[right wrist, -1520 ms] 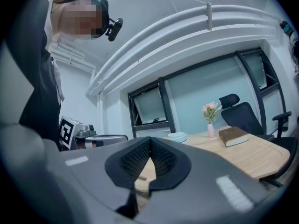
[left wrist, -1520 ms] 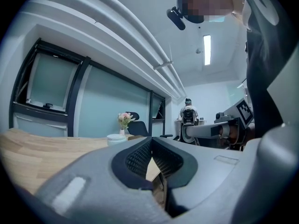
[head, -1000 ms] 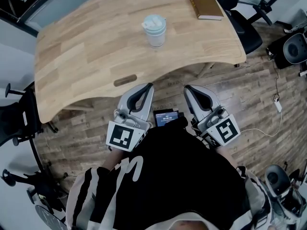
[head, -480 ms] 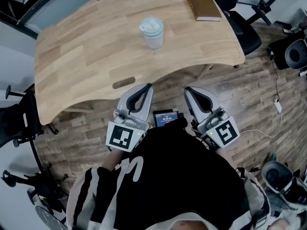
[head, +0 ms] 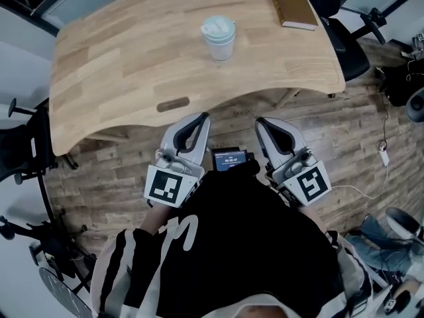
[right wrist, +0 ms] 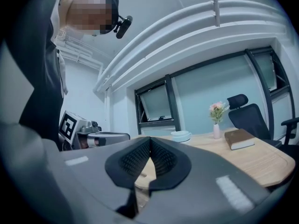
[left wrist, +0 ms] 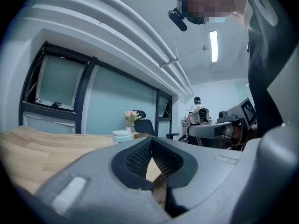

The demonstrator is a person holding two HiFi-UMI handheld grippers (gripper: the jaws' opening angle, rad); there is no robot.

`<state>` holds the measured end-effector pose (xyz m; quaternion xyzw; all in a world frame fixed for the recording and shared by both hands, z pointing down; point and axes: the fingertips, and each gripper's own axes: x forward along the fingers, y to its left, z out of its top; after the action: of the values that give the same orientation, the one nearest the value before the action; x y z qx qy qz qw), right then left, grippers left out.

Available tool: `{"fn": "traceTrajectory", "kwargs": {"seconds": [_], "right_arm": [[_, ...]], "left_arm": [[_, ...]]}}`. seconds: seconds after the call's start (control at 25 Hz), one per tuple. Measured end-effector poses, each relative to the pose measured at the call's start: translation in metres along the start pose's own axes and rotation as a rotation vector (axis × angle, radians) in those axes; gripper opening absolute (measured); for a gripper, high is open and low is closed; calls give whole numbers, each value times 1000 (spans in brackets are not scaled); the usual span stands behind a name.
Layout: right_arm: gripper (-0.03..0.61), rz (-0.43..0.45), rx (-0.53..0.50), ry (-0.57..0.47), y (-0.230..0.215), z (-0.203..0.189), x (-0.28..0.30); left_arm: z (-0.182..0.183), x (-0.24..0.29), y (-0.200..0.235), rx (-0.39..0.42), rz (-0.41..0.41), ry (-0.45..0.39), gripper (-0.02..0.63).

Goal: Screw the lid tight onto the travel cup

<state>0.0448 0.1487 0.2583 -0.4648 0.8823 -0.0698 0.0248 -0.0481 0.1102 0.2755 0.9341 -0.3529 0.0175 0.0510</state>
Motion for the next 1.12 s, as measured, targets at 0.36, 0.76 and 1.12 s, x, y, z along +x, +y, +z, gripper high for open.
{"fn": "traceTrajectory", "kwargs": {"seconds": [0.36,0.76,1.12], "right_arm": [[-5,9,-7,-3,-5,-1,1],[-5,-25,-25,5,-26,2,14],[-5,-16,-33,6,-43,10,51]], "left_arm": [[5,6,0,14,5,-4,0],[8,32,9,16,-35,-17,0],[14,57,40,21,-36,-20,0]]}}
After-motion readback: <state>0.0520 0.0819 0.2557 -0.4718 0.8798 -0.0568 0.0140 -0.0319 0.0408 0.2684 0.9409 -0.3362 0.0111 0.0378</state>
